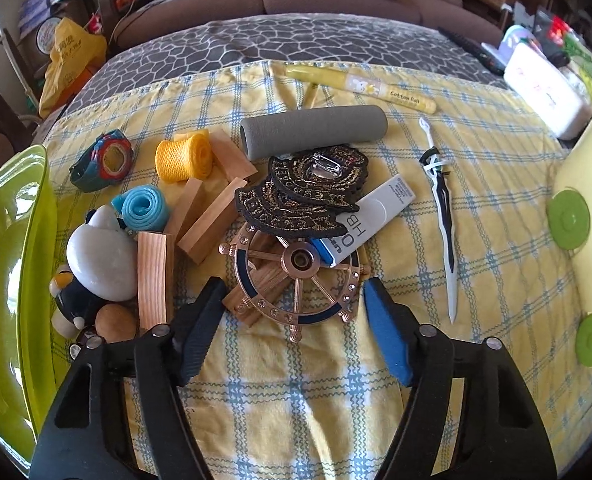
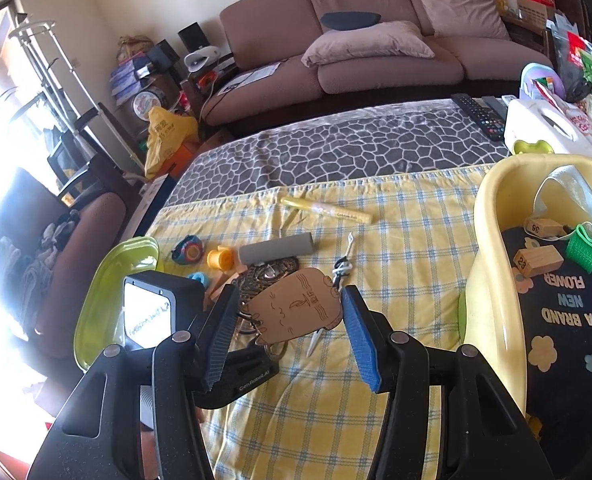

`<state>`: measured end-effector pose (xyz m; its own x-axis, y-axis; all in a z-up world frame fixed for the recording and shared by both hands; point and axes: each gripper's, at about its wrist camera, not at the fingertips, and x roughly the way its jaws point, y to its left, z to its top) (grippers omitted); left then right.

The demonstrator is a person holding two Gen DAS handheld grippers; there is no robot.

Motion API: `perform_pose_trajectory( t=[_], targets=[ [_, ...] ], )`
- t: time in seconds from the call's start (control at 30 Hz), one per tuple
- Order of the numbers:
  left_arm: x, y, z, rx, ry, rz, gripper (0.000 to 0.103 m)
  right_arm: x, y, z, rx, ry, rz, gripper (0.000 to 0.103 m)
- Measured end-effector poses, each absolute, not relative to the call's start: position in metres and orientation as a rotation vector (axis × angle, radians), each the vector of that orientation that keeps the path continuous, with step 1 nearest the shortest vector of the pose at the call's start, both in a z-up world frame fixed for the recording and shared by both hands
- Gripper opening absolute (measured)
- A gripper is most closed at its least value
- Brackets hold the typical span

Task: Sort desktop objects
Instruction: 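Grasp the black embroidered patch with the left gripper while the right gripper holds the keychain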

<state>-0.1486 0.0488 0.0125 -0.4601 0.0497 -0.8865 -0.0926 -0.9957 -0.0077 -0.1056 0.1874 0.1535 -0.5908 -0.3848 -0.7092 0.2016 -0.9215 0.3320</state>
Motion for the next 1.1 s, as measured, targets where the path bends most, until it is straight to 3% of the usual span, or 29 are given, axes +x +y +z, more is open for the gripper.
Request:
perform_pose_trajectory(
  t=[0.1, 0.4, 0.53, 0.73, 1.0, 1.1],
  targets=[
    [-0.147, 0.047, 0.016, -1.577, 0.028, 2.59, 0.054, -0.106, 0.187, 0.153, 1.199, -0.308, -2.52, 0.054],
    [-0.148, 0.027, 0.025, -1.586, -0.175, 2.541, 0.052, -0.108, 0.179, 0.151, 1.204, -0.294, -2.515, 0.054],
    [-0.15, 0.024, 0.042, -1.504, -0.177, 2.617, 0.071, -0.109, 0.175, 0.15, 1.212, -0.283, -2.515, 0.054],
    [-0.172, 0.038, 0.041, -1.481, -0.034, 2.649, 0.07, -0.109, 0.176, 0.149, 1.211, -0.293, -2.518, 0.054],
    [-0.191, 0.047, 0.029, -1.483, -0.035, 2.61, 0.062, -0.112, 0.178, 0.147, 1.228, -0.29, -2.523, 0.054],
    [-0.192, 0.053, 0.026, -1.483, 0.007, 2.6, 0.035, -0.113, 0.178, 0.146, 1.234, -0.286, -2.523, 0.054]
  ],
)
